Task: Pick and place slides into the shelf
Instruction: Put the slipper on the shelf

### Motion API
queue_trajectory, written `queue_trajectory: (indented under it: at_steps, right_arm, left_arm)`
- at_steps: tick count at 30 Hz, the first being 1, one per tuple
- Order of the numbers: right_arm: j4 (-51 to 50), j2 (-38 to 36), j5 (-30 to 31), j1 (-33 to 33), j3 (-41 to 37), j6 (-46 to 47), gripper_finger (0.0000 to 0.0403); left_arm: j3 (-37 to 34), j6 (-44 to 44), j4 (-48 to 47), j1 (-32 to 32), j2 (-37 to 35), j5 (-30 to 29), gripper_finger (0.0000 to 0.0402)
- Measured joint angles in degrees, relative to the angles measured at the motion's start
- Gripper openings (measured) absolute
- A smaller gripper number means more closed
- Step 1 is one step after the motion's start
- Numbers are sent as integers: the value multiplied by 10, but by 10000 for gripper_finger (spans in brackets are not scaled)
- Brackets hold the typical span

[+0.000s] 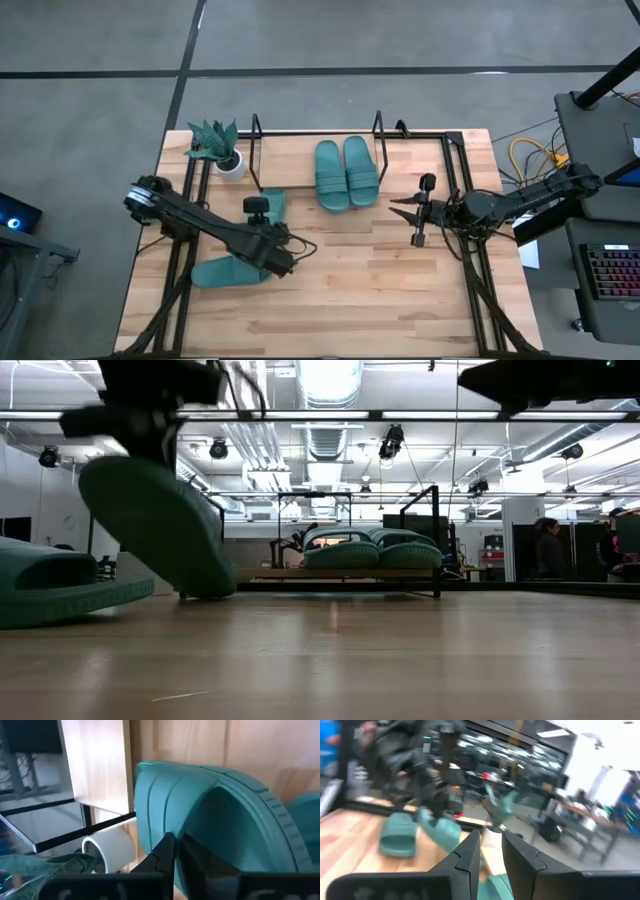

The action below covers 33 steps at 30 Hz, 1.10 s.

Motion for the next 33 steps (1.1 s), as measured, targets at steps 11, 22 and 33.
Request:
queue_trajectory:
  at_steps: [11, 22, 33]
  right_arm:
    - [9, 0, -204, 0, 0, -43, 100]
    - [-11, 16, -341, 1, 0, -128, 96]
    - [20, 102, -349, 0, 13, -176, 135]
  left_arm:
    - [-25, 31, 108, -77, -157, -104, 0]
    - [-74, 156, 246, -102, -190, -169, 0]
    - [-99, 317, 445, -103, -190, -148, 0]
